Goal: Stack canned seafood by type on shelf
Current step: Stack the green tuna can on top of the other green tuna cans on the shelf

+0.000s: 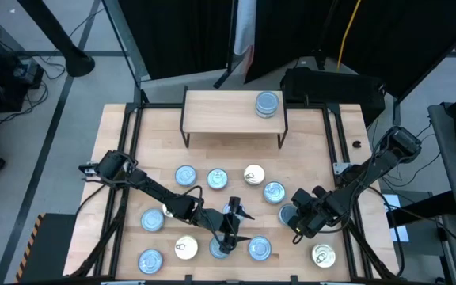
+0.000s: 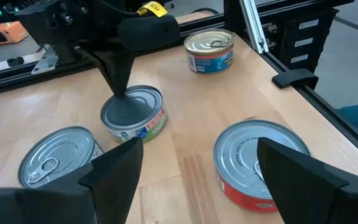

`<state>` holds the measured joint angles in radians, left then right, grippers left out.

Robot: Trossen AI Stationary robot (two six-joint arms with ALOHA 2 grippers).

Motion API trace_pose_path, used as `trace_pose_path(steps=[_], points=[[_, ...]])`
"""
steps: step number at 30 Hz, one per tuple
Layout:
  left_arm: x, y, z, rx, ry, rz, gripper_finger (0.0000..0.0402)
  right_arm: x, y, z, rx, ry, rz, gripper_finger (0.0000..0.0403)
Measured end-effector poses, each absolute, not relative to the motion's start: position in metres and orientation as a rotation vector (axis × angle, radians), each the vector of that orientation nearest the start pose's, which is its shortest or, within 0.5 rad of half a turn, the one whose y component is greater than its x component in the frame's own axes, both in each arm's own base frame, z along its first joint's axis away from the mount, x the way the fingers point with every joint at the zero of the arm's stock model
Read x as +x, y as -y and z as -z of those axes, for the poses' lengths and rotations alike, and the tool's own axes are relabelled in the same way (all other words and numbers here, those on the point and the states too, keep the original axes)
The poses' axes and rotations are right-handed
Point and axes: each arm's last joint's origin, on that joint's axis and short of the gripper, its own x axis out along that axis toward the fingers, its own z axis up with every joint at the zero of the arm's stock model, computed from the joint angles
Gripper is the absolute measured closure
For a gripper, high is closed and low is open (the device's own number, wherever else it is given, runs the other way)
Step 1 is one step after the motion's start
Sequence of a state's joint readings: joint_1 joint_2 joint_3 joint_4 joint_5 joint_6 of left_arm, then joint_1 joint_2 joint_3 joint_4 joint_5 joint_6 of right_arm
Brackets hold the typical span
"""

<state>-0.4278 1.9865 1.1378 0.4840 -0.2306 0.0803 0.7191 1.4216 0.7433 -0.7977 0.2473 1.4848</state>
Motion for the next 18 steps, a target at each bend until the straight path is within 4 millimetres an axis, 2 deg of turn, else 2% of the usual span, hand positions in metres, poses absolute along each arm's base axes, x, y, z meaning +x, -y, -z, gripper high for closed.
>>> trace_pose_path(steps=[12, 18], points=[[0.388, 0.17, -0.167, 0.197, -0.335, 0.209, 0.0089, 0.161, -0.139, -0.175, 0.626, -1.18, 0.571, 0.0403], [0.388, 0.17, -0.167, 0.197, -0.335, 0.209, 0.0089, 0.161, -0.14, -0.173, 0.619, -1.197, 0.578, 0.0403]])
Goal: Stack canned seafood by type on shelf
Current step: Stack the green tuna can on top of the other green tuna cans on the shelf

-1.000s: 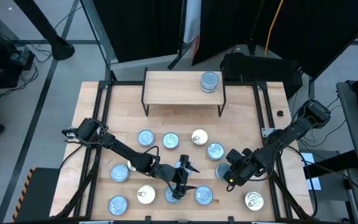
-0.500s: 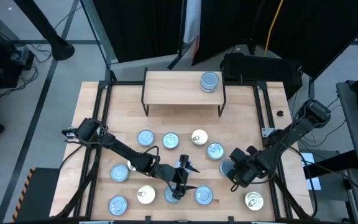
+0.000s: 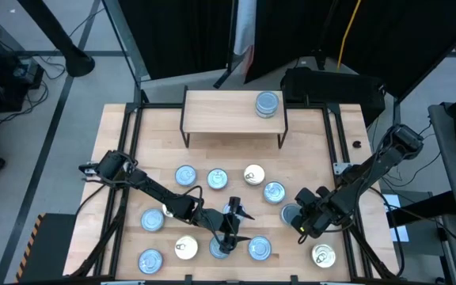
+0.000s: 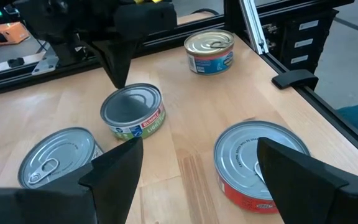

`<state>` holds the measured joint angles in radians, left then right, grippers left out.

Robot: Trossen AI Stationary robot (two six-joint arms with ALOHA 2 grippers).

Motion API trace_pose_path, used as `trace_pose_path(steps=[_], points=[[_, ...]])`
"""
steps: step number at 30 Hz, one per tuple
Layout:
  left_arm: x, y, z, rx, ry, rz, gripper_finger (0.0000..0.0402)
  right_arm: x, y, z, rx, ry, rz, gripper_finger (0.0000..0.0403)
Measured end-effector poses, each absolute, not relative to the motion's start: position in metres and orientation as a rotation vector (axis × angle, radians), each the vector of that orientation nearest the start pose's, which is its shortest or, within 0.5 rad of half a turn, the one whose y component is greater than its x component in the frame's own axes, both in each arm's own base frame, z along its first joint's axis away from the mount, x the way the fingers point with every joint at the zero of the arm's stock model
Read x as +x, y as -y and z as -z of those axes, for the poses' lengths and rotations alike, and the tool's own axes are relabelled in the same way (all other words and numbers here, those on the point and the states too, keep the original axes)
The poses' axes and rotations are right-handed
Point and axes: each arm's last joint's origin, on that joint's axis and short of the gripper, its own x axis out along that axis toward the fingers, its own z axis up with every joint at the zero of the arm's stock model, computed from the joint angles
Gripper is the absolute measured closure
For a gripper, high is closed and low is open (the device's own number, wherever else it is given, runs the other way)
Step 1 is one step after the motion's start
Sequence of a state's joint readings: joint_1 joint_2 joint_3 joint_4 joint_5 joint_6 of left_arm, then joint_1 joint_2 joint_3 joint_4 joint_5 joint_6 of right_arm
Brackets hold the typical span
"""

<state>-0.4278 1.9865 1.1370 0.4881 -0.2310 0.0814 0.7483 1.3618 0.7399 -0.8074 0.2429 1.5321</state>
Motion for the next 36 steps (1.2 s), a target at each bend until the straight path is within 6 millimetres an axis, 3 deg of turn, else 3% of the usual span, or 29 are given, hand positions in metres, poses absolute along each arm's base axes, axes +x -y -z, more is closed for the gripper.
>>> trace_pose_path(steps=[12, 22, 36], points=[[0.3878, 0.1695, -0.1667, 0.2, -0.335, 0.209, 0.0089, 0.161, -0.1418, -0.17, 0.574, -1.253, 0.534, 0.0403], [0.3878, 0.1695, -0.1667, 0.2, -0.334, 0.209, 0.0089, 0.1553, -0.1494, -0.1717, 0.264, -1.323, 0.231, 0.0403], [0.3878, 0.1695, -0.1668, 0.199, -0.334, 0.209, 0.0089, 0.1561, -0.1498, -0.1699, 0.258, -1.32, 0.246, 0.0403]])
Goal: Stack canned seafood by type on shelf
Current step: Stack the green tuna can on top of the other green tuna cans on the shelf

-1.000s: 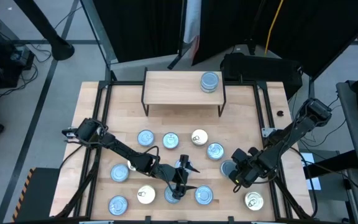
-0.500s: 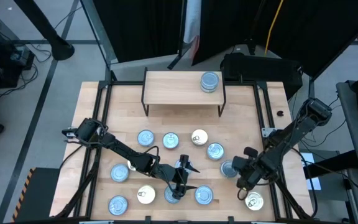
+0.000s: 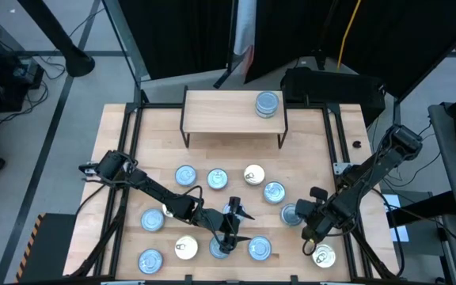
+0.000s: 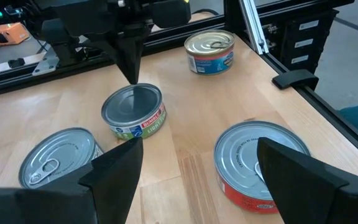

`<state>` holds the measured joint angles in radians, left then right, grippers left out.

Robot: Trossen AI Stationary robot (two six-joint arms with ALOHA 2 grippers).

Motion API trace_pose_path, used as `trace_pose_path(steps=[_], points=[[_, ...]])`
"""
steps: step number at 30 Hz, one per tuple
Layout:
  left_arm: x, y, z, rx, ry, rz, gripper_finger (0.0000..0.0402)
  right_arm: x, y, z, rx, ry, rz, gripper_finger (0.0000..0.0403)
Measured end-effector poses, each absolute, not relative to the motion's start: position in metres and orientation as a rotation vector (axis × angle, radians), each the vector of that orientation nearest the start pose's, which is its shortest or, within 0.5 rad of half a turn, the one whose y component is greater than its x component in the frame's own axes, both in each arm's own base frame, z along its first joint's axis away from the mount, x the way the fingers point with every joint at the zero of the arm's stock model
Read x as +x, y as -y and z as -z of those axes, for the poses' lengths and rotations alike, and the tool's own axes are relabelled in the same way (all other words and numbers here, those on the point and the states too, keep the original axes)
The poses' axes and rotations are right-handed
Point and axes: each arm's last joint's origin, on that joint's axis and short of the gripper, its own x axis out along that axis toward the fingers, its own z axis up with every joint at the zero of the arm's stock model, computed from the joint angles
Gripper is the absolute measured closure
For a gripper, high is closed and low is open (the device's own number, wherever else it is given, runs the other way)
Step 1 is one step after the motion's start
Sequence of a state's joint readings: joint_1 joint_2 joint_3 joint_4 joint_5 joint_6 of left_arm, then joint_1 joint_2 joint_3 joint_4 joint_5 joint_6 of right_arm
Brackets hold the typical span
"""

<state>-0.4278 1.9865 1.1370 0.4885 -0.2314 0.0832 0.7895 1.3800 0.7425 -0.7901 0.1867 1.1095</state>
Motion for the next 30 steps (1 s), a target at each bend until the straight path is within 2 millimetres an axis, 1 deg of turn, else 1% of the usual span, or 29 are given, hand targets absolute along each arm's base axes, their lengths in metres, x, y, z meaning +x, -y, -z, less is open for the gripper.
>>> trace_pose_path(steps=[5, 11, 18, 23, 30], points=[[0.388, 0.17, -0.167, 0.199, -0.334, 0.209, 0.0089, 0.157, -0.151, -0.166, 0.253, -1.32, 0.257, 0.0402], [0.388, 0.17, -0.167, 0.197, -0.334, 0.208, 0.0089, 0.157, -0.151, -0.165, 0.253, -1.327, 0.256, 0.0402], [0.388, 0.17, -0.168, 0.194, -0.325, 0.208, 0.0089, 0.151, -0.155, -0.164, 0.276, -1.335, 0.279, 0.0402], [0.389, 0.17, -0.17, 0.189, -0.301, 0.207, 0.0089, 0.145, -0.161, -0.159, 0.291, -1.356, 0.302, 0.0403], [0.39, 0.17, -0.173, 0.178, -0.266, 0.205, 0.0089, 0.141, -0.171, -0.144, 0.27, -1.373, 0.339, 0.0403]])
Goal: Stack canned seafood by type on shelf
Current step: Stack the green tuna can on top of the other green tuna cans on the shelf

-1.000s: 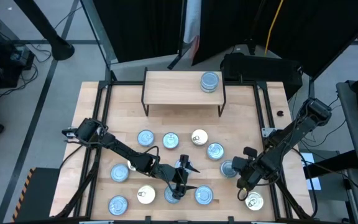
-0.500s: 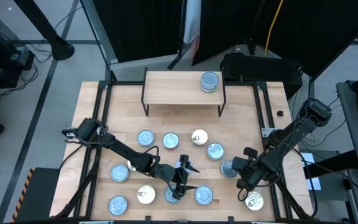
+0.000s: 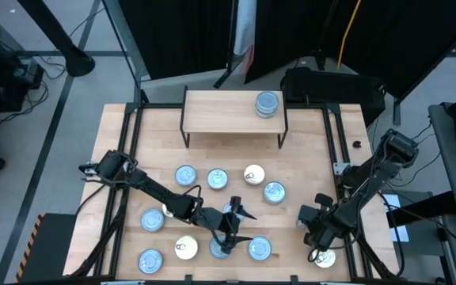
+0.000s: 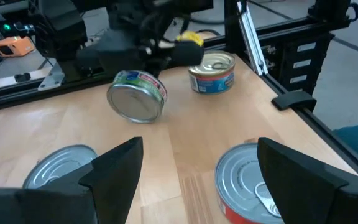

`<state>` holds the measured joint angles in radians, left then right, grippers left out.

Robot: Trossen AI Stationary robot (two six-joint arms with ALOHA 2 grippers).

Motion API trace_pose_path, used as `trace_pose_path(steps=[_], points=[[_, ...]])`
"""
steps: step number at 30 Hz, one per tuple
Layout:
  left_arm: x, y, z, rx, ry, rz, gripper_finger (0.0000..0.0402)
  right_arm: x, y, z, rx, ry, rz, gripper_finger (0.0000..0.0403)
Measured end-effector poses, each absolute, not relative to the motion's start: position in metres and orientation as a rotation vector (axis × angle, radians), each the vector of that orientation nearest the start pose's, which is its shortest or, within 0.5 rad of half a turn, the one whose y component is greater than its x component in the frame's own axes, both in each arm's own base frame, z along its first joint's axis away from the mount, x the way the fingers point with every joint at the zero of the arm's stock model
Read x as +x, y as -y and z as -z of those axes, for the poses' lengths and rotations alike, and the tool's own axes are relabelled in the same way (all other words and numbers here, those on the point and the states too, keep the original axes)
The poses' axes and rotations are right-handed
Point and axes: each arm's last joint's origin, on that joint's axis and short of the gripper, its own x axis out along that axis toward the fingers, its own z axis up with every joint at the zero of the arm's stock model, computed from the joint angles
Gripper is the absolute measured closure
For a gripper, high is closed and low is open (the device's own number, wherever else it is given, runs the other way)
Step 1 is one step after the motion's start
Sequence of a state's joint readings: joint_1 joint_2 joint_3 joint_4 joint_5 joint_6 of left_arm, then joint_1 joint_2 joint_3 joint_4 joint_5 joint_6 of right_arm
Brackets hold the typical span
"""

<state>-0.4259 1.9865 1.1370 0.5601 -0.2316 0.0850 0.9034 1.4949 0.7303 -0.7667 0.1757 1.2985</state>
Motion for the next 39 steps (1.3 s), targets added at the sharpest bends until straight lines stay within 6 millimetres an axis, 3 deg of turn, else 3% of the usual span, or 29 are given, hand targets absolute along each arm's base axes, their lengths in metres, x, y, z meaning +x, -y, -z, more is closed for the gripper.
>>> trace_pose_path(steps=[5, 9, 15, 21, 27, 32, 39], points=[[0.394, 0.171, -0.18, 0.171, -0.245, 0.203, 0.0089, 0.138, -0.177, -0.142, 0.294, -1.366, 0.344, 0.0403], [0.396, 0.172, -0.185, 0.176, -0.235, 0.204, 0.0089, 0.132, -0.182, -0.153, 0.342, -1.351, 0.317, 0.0403], [0.399, 0.173, -0.189, 0.179, -0.246, 0.204, 0.0089, 0.134, -0.193, -0.191, 0.406, -1.32, 0.281, 0.0403], [0.398, 0.173, -0.187, 0.179, -0.264, 0.204, 0.0089, 0.141, -0.202, -0.23, 0.287, -1.312, 0.162, 0.0387], [0.396, 0.174, -0.189, 0.187, -0.282, 0.202, 0.0089, 0.155, -0.2, -0.241, -0.028, -1.296, -0.087, 0.0319], [0.386, 0.174, -0.209, 0.217, -0.295, 0.144, 0.0089, 0.172, -0.192, -0.232, -0.28, -1.307, -0.228, 0.0238], [0.369, 0.169, -0.239, 0.265, -0.31, 0.032, 0.0089, 0.189, -0.183, -0.222, -0.455, -1.334, -0.341, 0.0109]])
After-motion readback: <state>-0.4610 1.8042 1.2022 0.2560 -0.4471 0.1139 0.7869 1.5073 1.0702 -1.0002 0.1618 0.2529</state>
